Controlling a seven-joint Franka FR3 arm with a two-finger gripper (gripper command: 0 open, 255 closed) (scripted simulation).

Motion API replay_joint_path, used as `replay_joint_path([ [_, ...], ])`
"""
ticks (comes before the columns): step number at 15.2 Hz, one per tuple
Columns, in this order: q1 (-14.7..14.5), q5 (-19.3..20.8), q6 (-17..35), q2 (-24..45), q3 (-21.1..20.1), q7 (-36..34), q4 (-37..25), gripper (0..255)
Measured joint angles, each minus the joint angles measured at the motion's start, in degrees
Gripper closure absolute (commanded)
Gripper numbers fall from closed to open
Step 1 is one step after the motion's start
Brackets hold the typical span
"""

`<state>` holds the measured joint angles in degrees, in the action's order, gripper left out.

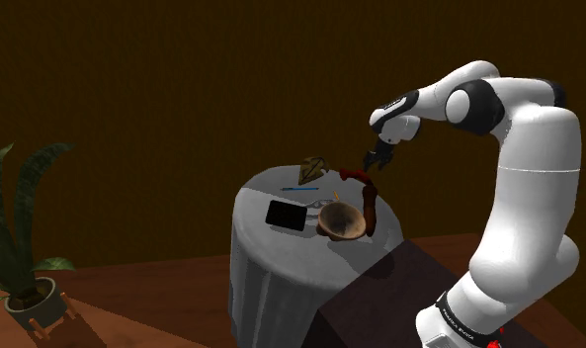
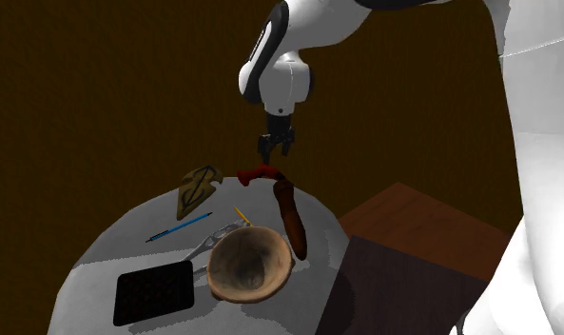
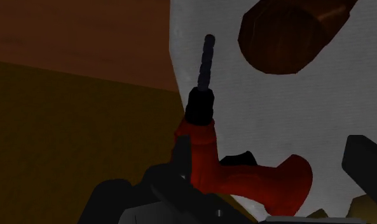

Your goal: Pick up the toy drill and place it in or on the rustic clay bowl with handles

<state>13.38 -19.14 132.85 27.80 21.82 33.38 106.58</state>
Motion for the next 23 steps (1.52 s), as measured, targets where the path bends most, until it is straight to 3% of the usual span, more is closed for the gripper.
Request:
replay_joint_path([
  [6,4.8,-2.5,-1.0,12.3,-1.7,2.1,-13.2,0],
  [19,5.8,-3.9,1.6,16.8,-2.9,2.9,-15.0,0],
  [20,5.8,-3.9,1.6,16.8,-2.9,2.9,-15.0,255],
  [23,5.8,-3.9,1.6,16.7,-2.9,2.9,-15.0,255],
])
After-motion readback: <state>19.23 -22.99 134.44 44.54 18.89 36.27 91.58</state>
